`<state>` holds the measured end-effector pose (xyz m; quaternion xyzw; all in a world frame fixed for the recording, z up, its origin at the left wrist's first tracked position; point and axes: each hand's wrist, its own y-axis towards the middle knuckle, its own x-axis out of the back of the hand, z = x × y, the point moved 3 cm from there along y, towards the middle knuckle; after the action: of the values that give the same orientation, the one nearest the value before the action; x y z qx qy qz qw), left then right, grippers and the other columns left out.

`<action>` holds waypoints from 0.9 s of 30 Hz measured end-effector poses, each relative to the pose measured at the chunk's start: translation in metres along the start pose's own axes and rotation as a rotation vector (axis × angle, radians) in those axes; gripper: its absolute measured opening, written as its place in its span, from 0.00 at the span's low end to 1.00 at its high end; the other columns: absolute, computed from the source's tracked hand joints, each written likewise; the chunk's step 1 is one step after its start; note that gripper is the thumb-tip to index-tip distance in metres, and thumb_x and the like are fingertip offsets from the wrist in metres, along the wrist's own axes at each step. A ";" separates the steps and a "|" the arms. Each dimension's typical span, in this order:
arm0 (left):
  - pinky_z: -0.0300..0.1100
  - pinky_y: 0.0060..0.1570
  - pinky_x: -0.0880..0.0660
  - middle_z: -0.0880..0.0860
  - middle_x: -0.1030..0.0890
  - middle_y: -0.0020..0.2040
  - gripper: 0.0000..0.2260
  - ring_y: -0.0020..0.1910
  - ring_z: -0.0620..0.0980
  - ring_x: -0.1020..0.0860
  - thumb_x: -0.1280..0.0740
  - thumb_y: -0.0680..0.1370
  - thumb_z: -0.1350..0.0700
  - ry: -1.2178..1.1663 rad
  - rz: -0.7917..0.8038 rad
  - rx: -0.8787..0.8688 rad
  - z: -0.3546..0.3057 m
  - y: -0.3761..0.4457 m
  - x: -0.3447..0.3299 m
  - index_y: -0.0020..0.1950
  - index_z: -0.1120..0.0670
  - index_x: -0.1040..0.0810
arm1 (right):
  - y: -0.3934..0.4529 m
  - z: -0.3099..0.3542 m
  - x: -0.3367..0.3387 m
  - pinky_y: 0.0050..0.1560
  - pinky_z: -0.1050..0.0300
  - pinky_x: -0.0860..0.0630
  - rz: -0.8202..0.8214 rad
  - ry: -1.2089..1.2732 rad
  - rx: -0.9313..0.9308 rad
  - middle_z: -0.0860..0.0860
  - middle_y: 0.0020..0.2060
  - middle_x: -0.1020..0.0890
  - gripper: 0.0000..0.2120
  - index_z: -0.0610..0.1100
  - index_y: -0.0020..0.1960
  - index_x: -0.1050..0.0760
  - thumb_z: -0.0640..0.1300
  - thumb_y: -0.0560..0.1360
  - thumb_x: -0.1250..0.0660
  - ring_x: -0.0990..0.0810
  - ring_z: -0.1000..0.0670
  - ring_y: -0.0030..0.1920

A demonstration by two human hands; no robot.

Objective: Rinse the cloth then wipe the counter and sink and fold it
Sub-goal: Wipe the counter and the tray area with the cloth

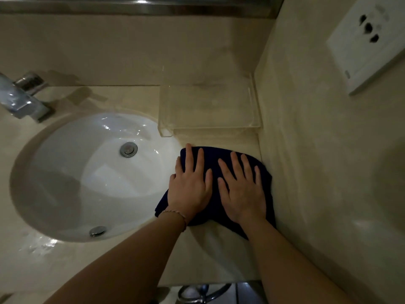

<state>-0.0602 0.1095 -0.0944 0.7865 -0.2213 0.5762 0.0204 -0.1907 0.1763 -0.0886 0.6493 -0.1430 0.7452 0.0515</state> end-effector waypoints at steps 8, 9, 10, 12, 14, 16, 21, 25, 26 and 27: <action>0.61 0.71 0.34 0.53 0.60 0.84 0.30 0.81 0.65 0.51 0.51 0.84 0.41 -0.059 -0.019 0.064 -0.008 0.026 0.007 0.84 0.48 0.55 | 0.036 -0.002 0.007 0.79 0.41 0.53 0.004 0.007 0.007 0.51 0.82 0.48 0.28 0.57 0.81 0.48 0.59 0.82 0.61 0.52 0.47 0.81; 0.61 0.71 0.34 0.53 0.59 0.84 0.30 0.81 0.66 0.50 0.51 0.84 0.41 -0.059 -0.025 0.071 -0.008 0.028 0.007 0.84 0.48 0.55 | 0.039 -0.002 0.008 0.79 0.41 0.53 0.002 0.009 0.010 0.51 0.82 0.48 0.28 0.57 0.81 0.48 0.59 0.82 0.61 0.52 0.47 0.81; 0.61 0.71 0.34 0.53 0.59 0.84 0.30 0.81 0.67 0.50 0.51 0.84 0.41 -0.062 -0.027 0.077 -0.009 0.029 0.007 0.84 0.48 0.55 | 0.041 -0.002 0.008 0.79 0.41 0.53 0.002 0.006 0.012 0.51 0.82 0.48 0.28 0.57 0.81 0.48 0.59 0.82 0.62 0.52 0.47 0.81; 0.62 0.71 0.34 0.54 0.59 0.84 0.30 0.80 0.67 0.50 0.51 0.84 0.42 -0.076 -0.026 0.084 -0.009 0.033 0.008 0.84 0.49 0.55 | 0.045 -0.003 0.009 0.79 0.42 0.54 0.010 -0.013 0.016 0.52 0.82 0.48 0.29 0.57 0.81 0.49 0.59 0.81 0.63 0.52 0.47 0.81; 0.62 0.71 0.35 0.54 0.59 0.84 0.30 0.80 0.68 0.50 0.51 0.84 0.41 -0.081 -0.024 0.087 -0.009 0.035 0.007 0.84 0.49 0.55 | 0.048 -0.003 0.009 0.79 0.42 0.54 0.004 -0.020 0.019 0.52 0.82 0.49 0.28 0.57 0.81 0.49 0.59 0.81 0.62 0.52 0.47 0.81; 0.63 0.71 0.35 0.54 0.59 0.84 0.30 0.80 0.68 0.51 0.51 0.84 0.41 -0.089 -0.023 0.092 -0.009 0.037 0.007 0.84 0.49 0.56 | 0.050 -0.003 0.010 0.79 0.42 0.53 -0.005 -0.024 0.019 0.52 0.82 0.48 0.28 0.57 0.81 0.48 0.59 0.82 0.61 0.51 0.47 0.81; 0.63 0.72 0.36 0.54 0.60 0.84 0.31 0.80 0.69 0.51 0.51 0.84 0.41 -0.105 -0.020 0.070 -0.009 0.037 0.009 0.84 0.49 0.56 | 0.048 -0.004 0.010 0.79 0.44 0.55 -0.005 -0.033 0.011 0.53 0.82 0.49 0.28 0.58 0.81 0.50 0.59 0.81 0.62 0.53 0.49 0.81; 0.63 0.71 0.35 0.53 0.60 0.84 0.30 0.80 0.68 0.52 0.51 0.85 0.41 -0.124 -0.020 0.037 -0.003 0.032 0.009 0.84 0.49 0.56 | 0.042 0.000 0.008 0.79 0.45 0.57 -0.013 -0.051 0.009 0.52 0.82 0.51 0.29 0.57 0.81 0.52 0.59 0.81 0.64 0.55 0.49 0.81; 0.63 0.71 0.35 0.52 0.60 0.84 0.30 0.81 0.67 0.53 0.50 0.85 0.41 -0.139 -0.012 0.025 -0.002 0.031 0.010 0.84 0.49 0.56 | 0.039 0.000 0.008 0.79 0.45 0.57 -0.007 -0.050 0.000 0.52 0.82 0.51 0.29 0.57 0.81 0.53 0.59 0.81 0.64 0.55 0.49 0.81; 0.63 0.71 0.34 0.51 0.60 0.84 0.30 0.81 0.66 0.54 0.50 0.85 0.41 -0.150 -0.007 0.007 0.000 0.028 0.010 0.84 0.49 0.56 | 0.034 0.002 0.008 0.79 0.45 0.57 -0.004 -0.051 -0.009 0.52 0.82 0.52 0.29 0.57 0.82 0.54 0.59 0.81 0.64 0.55 0.48 0.81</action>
<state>-0.0678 0.0813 -0.0917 0.8284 -0.2174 0.5163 0.0029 -0.1993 0.1426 -0.0857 0.6682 -0.1463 0.7275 0.0524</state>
